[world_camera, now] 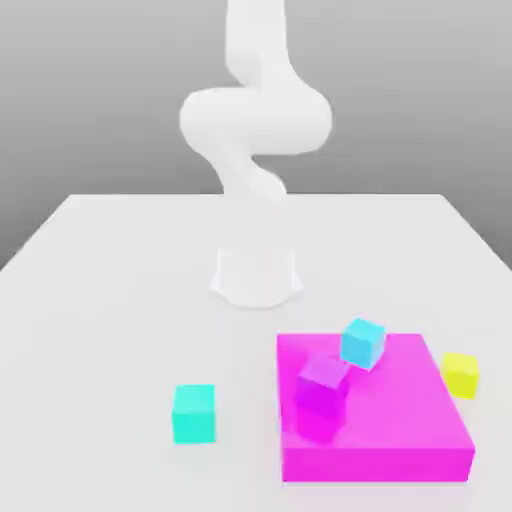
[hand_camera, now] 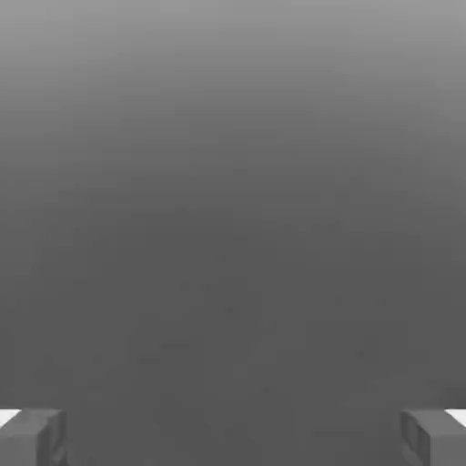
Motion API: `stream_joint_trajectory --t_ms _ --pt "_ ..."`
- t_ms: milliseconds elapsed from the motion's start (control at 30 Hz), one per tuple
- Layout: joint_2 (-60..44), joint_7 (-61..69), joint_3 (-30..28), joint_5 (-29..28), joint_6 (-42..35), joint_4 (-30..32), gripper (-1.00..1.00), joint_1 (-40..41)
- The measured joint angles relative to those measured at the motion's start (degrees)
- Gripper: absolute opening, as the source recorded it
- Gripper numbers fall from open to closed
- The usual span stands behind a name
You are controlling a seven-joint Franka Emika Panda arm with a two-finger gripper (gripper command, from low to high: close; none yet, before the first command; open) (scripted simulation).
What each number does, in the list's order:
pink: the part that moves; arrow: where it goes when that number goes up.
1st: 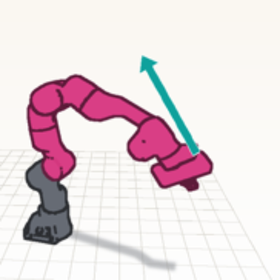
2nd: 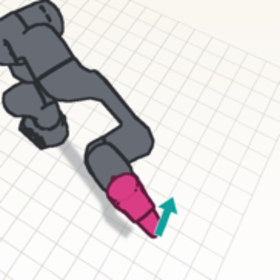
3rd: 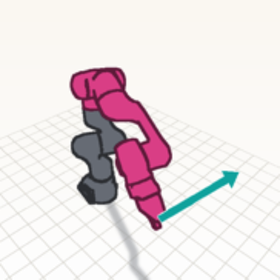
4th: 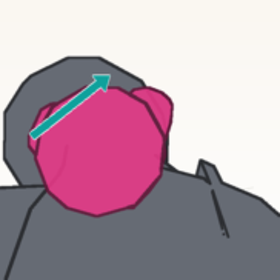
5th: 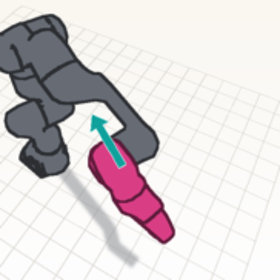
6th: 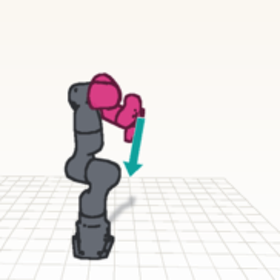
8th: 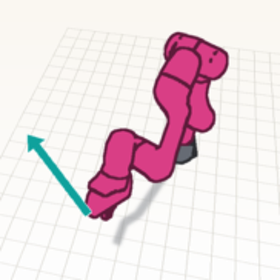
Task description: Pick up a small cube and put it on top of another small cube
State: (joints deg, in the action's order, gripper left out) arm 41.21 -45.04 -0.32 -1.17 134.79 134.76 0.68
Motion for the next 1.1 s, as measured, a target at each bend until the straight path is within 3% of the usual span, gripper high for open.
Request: stream_joint_trajectory --t_ms 467,667,867,900,1100 --pt "-30.0 7.7 -5.5 -3.6 19.3 18.5 0.0 3.6" --pt "-42.5 15.3 -7.1 1.5 27.6 25.4 0.0 4.6" --pt "-55.0 19.4 -2.8 6.7 37.7 24.0 0.0 7.7" --pt "-56.5 19.6 -2.2 6.9 39.0 23.8 -1.0 8.2" --pt "-57.2 19.5 -1.8 6.9 39.5 23.7 -1.0 8.5"
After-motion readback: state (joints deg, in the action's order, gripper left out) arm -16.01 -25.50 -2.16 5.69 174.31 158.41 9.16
